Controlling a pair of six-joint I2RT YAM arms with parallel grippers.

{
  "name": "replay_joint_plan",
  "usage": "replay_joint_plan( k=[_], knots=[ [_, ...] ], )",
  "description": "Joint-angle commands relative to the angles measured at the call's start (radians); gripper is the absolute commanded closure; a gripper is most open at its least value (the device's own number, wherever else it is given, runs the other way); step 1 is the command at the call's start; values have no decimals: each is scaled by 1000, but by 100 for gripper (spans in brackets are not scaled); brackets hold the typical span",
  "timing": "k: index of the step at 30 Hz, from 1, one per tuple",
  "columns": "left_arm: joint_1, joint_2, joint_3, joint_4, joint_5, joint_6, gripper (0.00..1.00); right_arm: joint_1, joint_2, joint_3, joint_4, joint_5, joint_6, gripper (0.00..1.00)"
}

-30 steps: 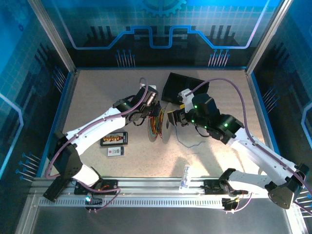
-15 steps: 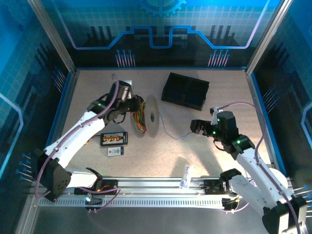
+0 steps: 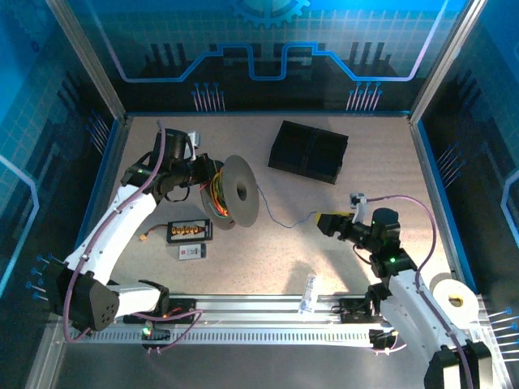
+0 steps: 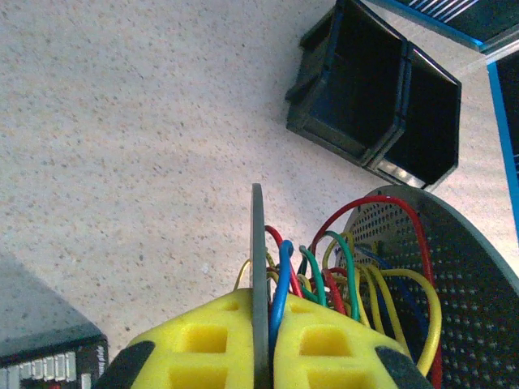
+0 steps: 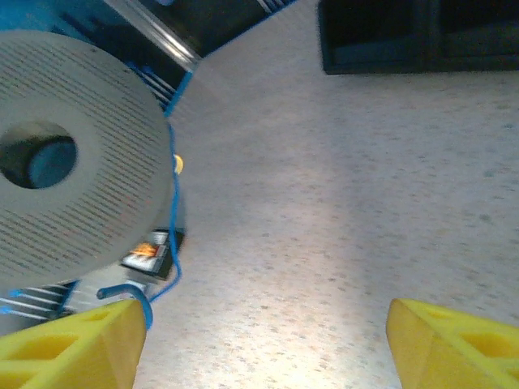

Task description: Wrap the cables

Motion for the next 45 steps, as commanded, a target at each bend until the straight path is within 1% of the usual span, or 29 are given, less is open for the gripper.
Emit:
replay_joint_plan(
  k=[1,3,4,8,10,13,16,18,24,30,33,35,39,40,43,44,45],
  knots=[
    [5,-16,64,22,83,-62,100,-13,39,-18,254,-119,85,25],
    [5,-6,71,5,84,-72,100,-13,65,-12,281,-147,80,25],
    [5,-4,70,5,86,-73,100,-13,77,-11,299,-158,83,27],
    [5,-3,60,14,91,-81,100,-13,142,-17,420,-199,137,39],
    [5,-2,63,14,91,-84,100,-12,175,-18,469,-214,158,48],
    [5,3,61,17,92,-86,100,-9,201,-22,516,-229,179,51],
    [5,7,63,16,89,-88,100,-9,200,-36,560,-244,197,50],
    [5,10,65,14,84,-92,100,-9,188,-46,592,-256,213,47],
    [7,24,76,11,77,-113,100,-7,129,-52,563,-271,215,44],
    [7,33,84,11,85,-120,100,-8,120,-51,550,-271,210,44],
    [7,33,85,11,89,-122,100,-9,132,-50,557,-270,211,48],
    [7,32,86,11,91,-124,100,-8,144,-50,570,-271,215,49],
    [7,33,87,17,104,-131,100,-5,169,-46,565,-266,200,60],
    [7,35,87,21,110,-135,100,-3,174,-45,565,-265,195,65],
    [7,40,85,28,126,-153,100,6,181,-39,561,-250,181,90],
    [7,42,86,30,132,-162,100,10,177,-37,556,-245,175,94],
    [7,46,85,31,139,-171,100,18,168,-35,548,-230,165,100]
  ],
)
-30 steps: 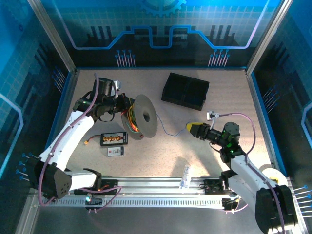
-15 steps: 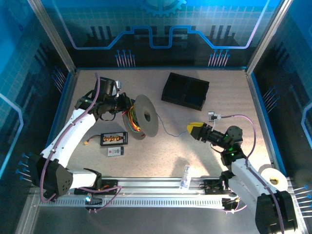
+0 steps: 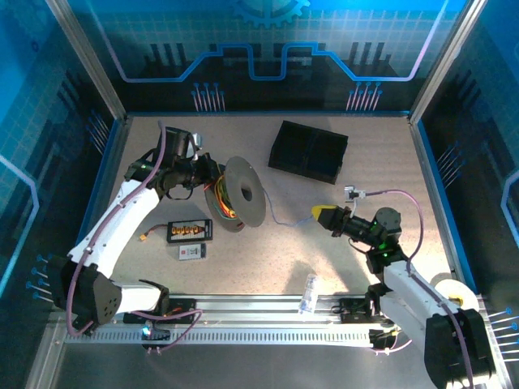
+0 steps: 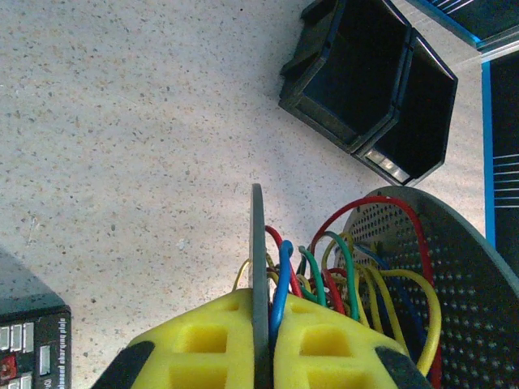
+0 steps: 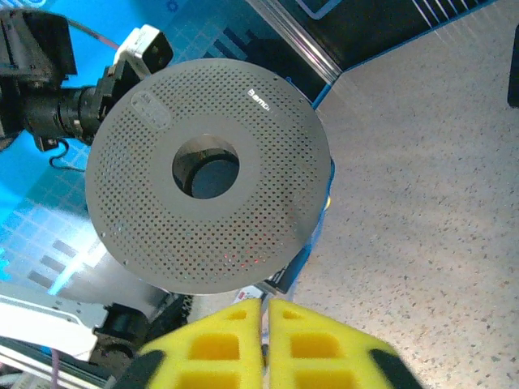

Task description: Wrap the cables

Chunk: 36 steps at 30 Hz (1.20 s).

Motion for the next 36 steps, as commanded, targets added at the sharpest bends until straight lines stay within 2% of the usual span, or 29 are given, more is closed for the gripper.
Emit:
replay_joint_plan(
  k=[1,5,8,11,14,16,20,24,27,31,36],
  knots=[
    [7,5,59,63,89,-73,100,25,-24,13,-6,40,-44,100],
    [7,23,75,35,68,-151,100,134,-114,61,-197,143,-189,100],
    [5,32,86,17,41,-217,100,325,-205,113,-350,301,-357,100],
    [2,48,107,-19,-13,-270,100,565,-273,153,-405,524,-521,100],
    [-20,86,151,-80,-84,-311,100,755,-219,243,-451,685,-629,100],
    [-40,111,182,-120,-128,-327,100,820,-122,327,-494,698,-640,100],
    [-67,133,196,-133,-180,-357,100,903,66,422,-450,675,-623,100],
    [-111,135,193,-134,-238,-336,100,966,142,547,-514,900,-609,100],
    [-135,154,206,-156,-258,-335,100,968,158,619,-514,940,-621,100],
    [-136,160,217,-167,-256,-356,100,938,217,679,-521,849,-520,100],
    [-121,109,212,-142,-268,-371,100,904,163,592,-623,1031,-467,100]
  ],
)
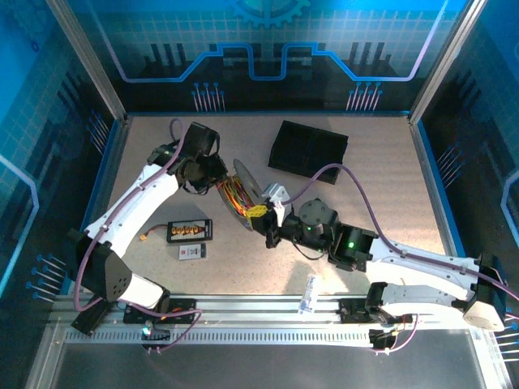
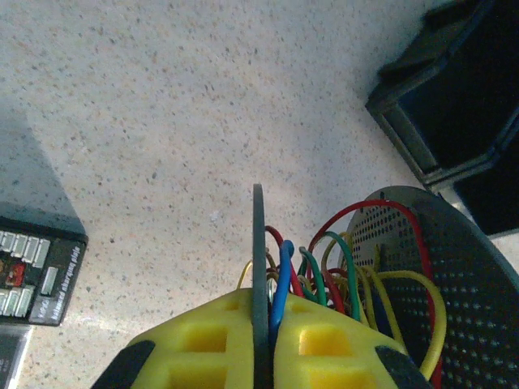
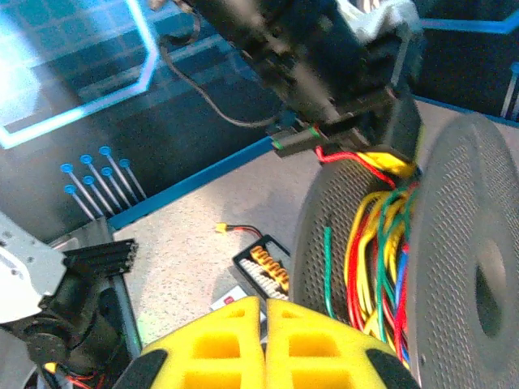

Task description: Wrap the cables

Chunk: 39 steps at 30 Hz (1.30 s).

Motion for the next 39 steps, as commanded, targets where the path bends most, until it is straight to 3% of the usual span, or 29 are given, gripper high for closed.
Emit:
replay_joint_plan(
  k=[1,4,6,11,14,21,31,36,39],
  knots=[
    [11,-59,50,63,-9,-47,100,-55,-73,-63,-50,110,85,100],
    [28,-67,67,63,-5,-53,100,-81,-136,-104,-159,190,119,100],
    [39,-71,73,73,-1,-61,100,-89,-166,-144,-185,167,140,100],
    [45,-54,97,104,-26,-58,100,-63,-168,-196,-104,-173,138,100],
    [45,-28,104,112,-49,-60,100,-22,-149,-163,-53,-312,107,100],
    [18,13,99,129,-80,-54,100,-40,-97,-82,90,-459,124,100],
    [-148,46,73,161,-226,141,100,-156,-81,133,-32,-295,34,100],
    [-183,-3,-24,284,-174,300,100,-307,29,276,-210,-257,70,100],
    [-191,-46,-86,369,-83,390,100,-382,105,370,-312,-267,70,100]
  ],
)
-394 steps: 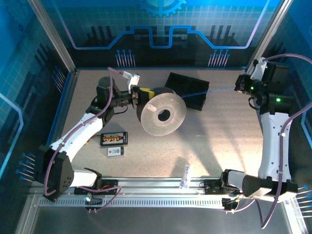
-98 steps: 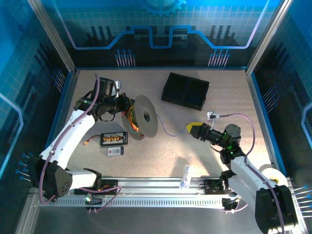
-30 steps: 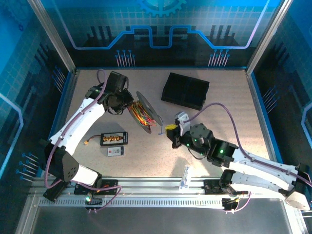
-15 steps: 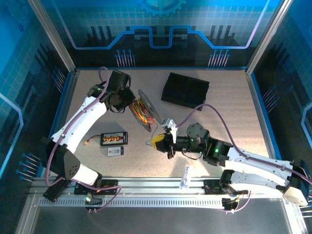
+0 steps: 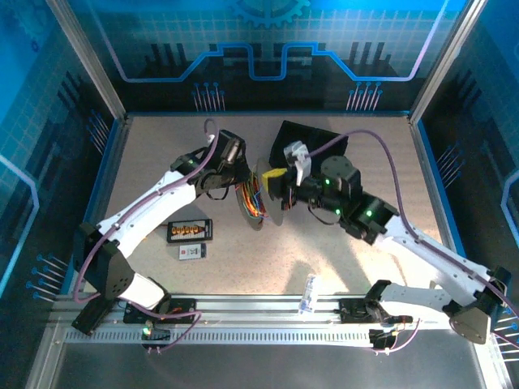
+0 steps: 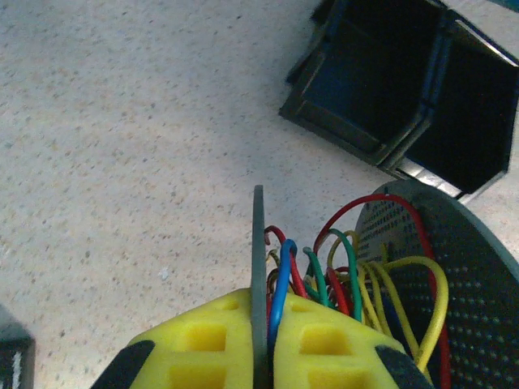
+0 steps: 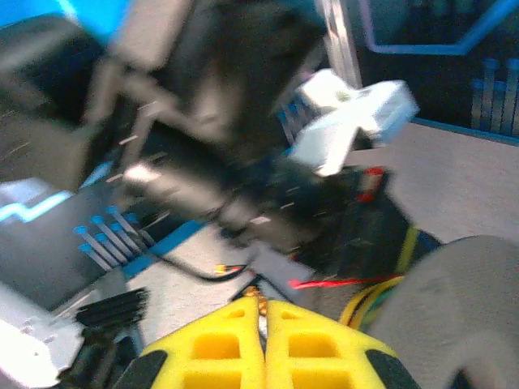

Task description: Wrap the cables

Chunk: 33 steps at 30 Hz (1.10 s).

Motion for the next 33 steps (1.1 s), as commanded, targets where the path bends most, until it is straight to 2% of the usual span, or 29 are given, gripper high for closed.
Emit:
replay_joint_plan(
  k=[1,8,14,20,29,33],
  knots=[
    [-11,-77,-45,147,81,165,100,-73,65,125,-115,8,1,100],
    [-48,-89,-49,168,146,285,100,-141,169,244,-183,-55,-14,100],
    [-102,-94,-54,168,118,370,100,-188,265,349,-263,-67,-35,100],
    [-135,-168,-142,272,146,443,100,-282,379,451,-384,-89,-109,100],
    [-132,-266,-191,282,244,569,100,-443,490,509,-559,-383,-244,100],
    [-132,-290,-213,299,295,649,100,-463,560,583,-697,-396,-297,100]
  ],
)
